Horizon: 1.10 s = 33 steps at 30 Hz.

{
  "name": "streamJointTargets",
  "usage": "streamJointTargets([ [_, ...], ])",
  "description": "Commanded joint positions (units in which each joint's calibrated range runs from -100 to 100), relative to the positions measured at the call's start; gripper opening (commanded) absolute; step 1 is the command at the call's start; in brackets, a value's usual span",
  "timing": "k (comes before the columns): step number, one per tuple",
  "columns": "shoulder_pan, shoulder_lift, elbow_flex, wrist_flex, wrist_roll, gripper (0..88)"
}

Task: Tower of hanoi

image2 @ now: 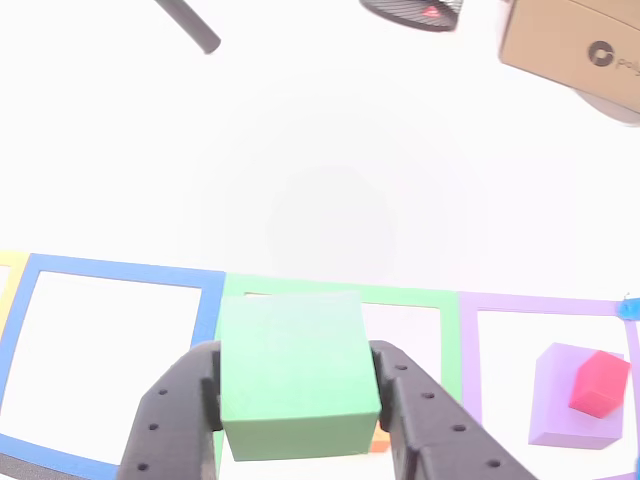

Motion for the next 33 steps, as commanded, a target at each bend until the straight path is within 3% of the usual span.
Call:
streamJointTargets([
  [1,4.3,-4.9,-16.0,18.4,0.0,1.1],
  [6,8.0,-4.9,-37.4,41.5,0.0,0.9],
  [11,9.3,-1.3,-57.3,57.8,0.0,0.6],
  [16,10.7,-1.4,-57.7,60.2,0.0,0.8],
  [27,14.1,-10.6,-10.4,20.5,0.0,0.4],
  [33,14.5,-6.6,11.3,-8.5,0.0,0.4],
])
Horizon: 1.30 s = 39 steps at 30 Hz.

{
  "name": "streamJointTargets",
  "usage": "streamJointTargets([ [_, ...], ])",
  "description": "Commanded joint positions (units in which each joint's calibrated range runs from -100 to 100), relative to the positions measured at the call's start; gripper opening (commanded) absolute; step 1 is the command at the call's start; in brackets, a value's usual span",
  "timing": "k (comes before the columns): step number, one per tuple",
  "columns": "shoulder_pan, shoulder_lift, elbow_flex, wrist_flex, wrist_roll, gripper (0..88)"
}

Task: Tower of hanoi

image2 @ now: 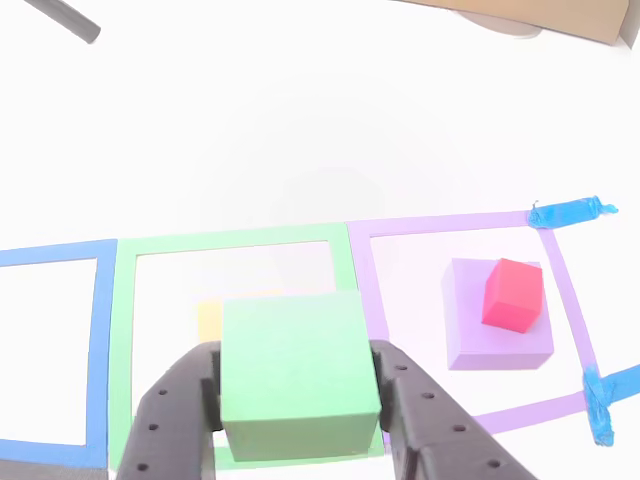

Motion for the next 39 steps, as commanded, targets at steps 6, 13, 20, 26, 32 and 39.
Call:
streamJointTargets([
  [6,-0.5,13.7,16.1,-36.3,0.4,0.4],
  [13,-3.1,32.6,15.8,-55.9,0.4,0.4],
  [20,-6.3,52.0,12.6,-74.5,0.4,0.4],
  [26,-6.8,64.6,6.4,-82.5,0.4,0.4],
  [32,-6.4,67.9,5.3,-84.2,0.4,0.3],
  [39,-6.5,69.3,7.3,-85.9,0.4,0.2],
])
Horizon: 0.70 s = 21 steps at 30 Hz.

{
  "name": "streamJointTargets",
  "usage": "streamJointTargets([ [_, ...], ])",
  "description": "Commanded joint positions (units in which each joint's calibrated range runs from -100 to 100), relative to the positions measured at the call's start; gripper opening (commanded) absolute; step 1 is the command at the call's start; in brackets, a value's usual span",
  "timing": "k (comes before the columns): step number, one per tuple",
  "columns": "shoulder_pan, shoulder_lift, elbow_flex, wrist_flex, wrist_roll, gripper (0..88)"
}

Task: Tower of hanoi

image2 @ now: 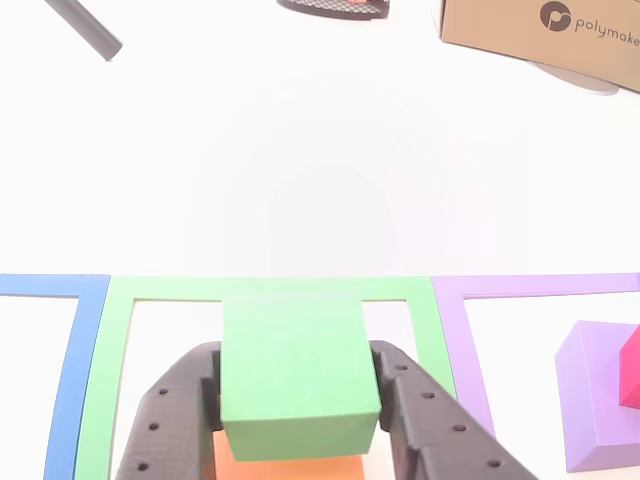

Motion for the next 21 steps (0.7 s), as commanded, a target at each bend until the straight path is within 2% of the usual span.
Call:
streamJointTargets([
  [1,-0.2,0.9,0.0,-2.0,0.4,0.2],
  [12,0.2,7.2,-1.3,-6.6,0.4,1.2],
  [21,0.3,8.0,-1.7,-7.3,0.4,14.0],
])
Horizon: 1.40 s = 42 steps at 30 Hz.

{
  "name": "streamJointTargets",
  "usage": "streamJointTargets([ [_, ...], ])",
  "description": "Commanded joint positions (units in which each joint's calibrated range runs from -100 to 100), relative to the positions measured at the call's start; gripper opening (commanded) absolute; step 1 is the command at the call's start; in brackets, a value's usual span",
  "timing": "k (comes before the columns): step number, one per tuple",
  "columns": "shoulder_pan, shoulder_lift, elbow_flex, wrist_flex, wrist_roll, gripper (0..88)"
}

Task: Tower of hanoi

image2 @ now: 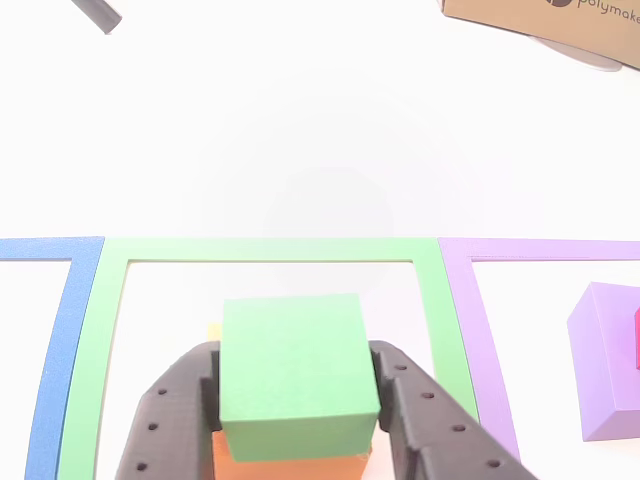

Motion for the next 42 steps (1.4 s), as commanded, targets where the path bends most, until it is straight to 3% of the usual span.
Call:
streamJointTargets([
  [1,0.3,0.0,-1.7,-1.1,0.4,16.0],
  [6,0.4,0.1,-2.4,-1.5,0.4,21.2],
  [11,0.7,-1.0,-3.5,-1.6,0.4,20.9],
  [14,0.7,-4.0,-3.8,0.4,0.4,16.0],
  [18,0.7,-11.9,-4.2,8.1,0.4,0.3],
  [28,2.0,-37.7,-8.1,40.2,0.4,0.0],
  [34,10.2,-56.2,-14.0,73.6,0.4,0.0],
  [42,18.4,-64.9,-35.0,106.9,0.4,0.0],
])
